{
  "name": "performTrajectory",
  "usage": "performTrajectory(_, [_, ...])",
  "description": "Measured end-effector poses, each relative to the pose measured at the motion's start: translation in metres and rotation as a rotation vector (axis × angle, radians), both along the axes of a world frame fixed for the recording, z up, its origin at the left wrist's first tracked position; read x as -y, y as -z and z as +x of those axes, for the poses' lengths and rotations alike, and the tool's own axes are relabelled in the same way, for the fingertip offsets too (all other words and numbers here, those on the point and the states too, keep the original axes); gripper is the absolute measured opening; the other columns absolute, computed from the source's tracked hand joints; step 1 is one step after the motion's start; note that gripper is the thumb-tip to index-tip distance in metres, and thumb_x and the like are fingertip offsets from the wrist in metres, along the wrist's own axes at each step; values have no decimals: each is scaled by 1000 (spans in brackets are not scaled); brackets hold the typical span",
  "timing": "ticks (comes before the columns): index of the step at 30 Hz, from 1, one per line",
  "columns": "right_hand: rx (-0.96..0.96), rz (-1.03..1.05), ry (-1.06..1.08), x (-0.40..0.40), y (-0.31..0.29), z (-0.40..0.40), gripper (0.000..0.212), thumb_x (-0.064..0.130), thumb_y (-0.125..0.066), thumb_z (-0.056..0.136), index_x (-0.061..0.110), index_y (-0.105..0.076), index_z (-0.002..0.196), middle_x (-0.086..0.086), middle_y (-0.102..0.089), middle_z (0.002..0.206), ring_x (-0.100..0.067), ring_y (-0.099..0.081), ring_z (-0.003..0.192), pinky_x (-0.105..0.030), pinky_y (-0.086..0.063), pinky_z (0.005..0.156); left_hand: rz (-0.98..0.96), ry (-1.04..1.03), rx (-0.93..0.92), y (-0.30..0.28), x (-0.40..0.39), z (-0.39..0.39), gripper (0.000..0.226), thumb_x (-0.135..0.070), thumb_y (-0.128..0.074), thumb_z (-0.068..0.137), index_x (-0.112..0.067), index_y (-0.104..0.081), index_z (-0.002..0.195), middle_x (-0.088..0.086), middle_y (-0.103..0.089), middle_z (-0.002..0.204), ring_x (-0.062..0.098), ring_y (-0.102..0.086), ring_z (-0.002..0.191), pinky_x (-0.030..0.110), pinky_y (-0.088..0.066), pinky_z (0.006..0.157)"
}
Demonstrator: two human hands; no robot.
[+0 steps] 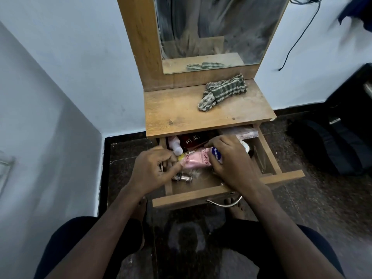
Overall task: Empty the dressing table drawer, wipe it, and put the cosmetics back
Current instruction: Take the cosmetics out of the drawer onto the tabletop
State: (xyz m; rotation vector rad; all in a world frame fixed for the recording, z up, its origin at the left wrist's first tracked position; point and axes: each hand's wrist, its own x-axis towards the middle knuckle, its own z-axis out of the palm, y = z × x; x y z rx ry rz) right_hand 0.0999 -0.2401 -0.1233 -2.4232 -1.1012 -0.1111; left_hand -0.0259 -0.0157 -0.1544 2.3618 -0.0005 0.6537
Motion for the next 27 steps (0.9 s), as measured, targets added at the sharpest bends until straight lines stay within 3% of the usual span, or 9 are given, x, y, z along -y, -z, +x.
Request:
performTrajectory(3, [12, -71, -66, 2, 2, -6, 41, 27, -76, 90, 19, -66, 129, -3, -62, 131, -25, -51, 126, -42, -50, 102, 142, 64, -51, -2, 7, 3, 14, -43, -81, 90, -30, -77, 91, -24, -64, 89, 6, -55, 85, 27, -48, 64])
performTrajectory(5, [-25, -100, -70, 7, 2, -10, 52, 32, -78, 88, 24, -61, 137, -1, -55, 143, -25, -42, 137, -43, -46, 109, 244, 112, -143, -1, 11, 5, 29, -52, -79, 88, -32, -77, 109, -20, -69, 111, 9, -56, 103, 30, -51, 78])
performTrajectory(9, [-73, -125, -19, 16, -1, -22, 69, 48, -79, 82, 32, -53, 144, 0, -42, 156, -25, -29, 144, -45, -42, 113, 410, 98, -300, -2, 18, 11, 72, -72, -68, 85, -31, -60, 143, -16, -57, 143, 12, -44, 127, 38, -41, 97])
performTrajectory(14, [-127, -160, -19, 34, 2, -39, 96, 65, -85, 68, 44, -40, 150, 3, -30, 161, -24, -25, 145, -40, -39, 113, 602, 73, -453, -5, 31, 10, 98, -91, -57, 75, -36, -43, 156, -13, -53, 151, 15, -34, 136, 43, -29, 104])
performTrajectory(17, [-165, -193, 6, 40, 1, -47, 103, 68, -84, 65, 45, -35, 153, 2, -26, 162, -24, -21, 147, -45, -37, 117, 653, 110, -479, -5, 38, 8, 98, -97, -47, 74, -40, -44, 154, -13, -59, 143, 18, -40, 135, 50, -29, 107])
performTrajectory(20, [-148, -169, -2, 41, -1, -50, 103, 63, -88, 64, 45, -36, 151, -1, -32, 160, -27, -26, 146, -50, -42, 117, 681, 107, -447, -8, 41, 6, 90, -96, -46, 74, -41, -56, 143, -15, -67, 127, 18, -47, 125, 49, -32, 99])
performTrajectory(22, [-154, -134, 12, 41, -1, -50, 96, 64, -84, 69, 40, -40, 151, -1, -36, 157, -24, -29, 145, -46, -43, 115, 666, 94, -449, -10, 42, 5, 87, -95, -47, 72, -41, -61, 139, -17, -68, 123, 17, -49, 120, 46, -31, 95])
performTrajectory(25, [-203, 64, 110, 45, -4, -42, 71, 49, -81, 82, 27, -56, 145, 1, -50, 143, -17, -43, 135, -34, -46, 110, 552, 66, -433, -9, 43, 6, 86, -94, -52, 68, -37, -68, 131, -16, -72, 122, 15, -55, 118, 46, -35, 97])
performTrajectory(27, [-198, 286, 235, 51, -8, -35, 45, 35, -79, 90, 21, -65, 131, 3, -62, 127, -12, -58, 118, -29, -53, 97, 420, 47, -370, -9, 41, 6, 84, -90, -61, 67, -32, -72, 127, -13, -75, 119, 14, -63, 113, 43, -42, 97])
